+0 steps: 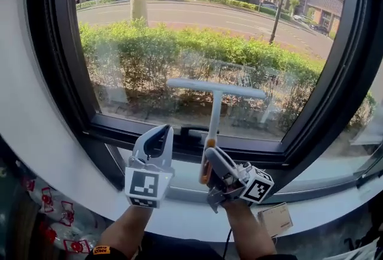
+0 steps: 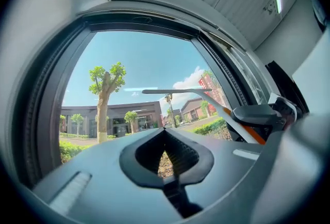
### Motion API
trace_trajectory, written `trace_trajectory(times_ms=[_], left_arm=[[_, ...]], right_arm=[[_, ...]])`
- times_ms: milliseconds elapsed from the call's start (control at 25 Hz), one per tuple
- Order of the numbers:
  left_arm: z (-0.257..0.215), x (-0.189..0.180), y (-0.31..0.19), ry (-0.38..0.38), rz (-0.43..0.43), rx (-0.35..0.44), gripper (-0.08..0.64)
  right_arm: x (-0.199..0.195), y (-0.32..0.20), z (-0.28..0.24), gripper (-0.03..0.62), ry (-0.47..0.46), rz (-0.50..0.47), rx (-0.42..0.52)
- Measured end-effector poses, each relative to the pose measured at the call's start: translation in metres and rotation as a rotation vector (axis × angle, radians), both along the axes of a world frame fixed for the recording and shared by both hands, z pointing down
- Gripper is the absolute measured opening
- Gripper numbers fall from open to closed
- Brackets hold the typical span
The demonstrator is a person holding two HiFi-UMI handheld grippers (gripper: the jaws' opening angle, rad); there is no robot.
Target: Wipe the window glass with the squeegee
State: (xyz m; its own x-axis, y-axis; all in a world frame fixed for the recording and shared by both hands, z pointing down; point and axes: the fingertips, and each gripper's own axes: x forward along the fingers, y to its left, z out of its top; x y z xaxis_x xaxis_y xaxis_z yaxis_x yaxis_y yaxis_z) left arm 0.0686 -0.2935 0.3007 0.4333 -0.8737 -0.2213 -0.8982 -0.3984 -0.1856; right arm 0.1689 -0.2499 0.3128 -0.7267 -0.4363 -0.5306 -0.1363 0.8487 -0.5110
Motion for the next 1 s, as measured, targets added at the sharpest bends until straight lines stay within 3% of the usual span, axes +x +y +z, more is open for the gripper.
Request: trace_trajectory(times_ms=[240,520,760,1000], left_arm=[[-0.001,-0.129,-0.009,-0.011,-0.137,-0.005,0.012],[-0.04,-0.24,-0.017,-0.014,-0.231,0.09,0.012],[-0.068,-0.277,-0.025,-0.001,-0.222,0.152,0.012],[-0.063,-0.28,-0.037,0.001,-0.172,0.143,0.012]], right_arm=[[-0.126,-0.014,-0.004,0.048,0.024,-0.055,-0.022],[-0.231,-0.043,-0.037,0.048,0.012,-0.062,-0.009],[-0.271,-0.062,-0.051,0.048,0.04,-0.015,0.008],[-0.287,-0.077,-0.036,0.048,0.047,0.01,-0.043]])
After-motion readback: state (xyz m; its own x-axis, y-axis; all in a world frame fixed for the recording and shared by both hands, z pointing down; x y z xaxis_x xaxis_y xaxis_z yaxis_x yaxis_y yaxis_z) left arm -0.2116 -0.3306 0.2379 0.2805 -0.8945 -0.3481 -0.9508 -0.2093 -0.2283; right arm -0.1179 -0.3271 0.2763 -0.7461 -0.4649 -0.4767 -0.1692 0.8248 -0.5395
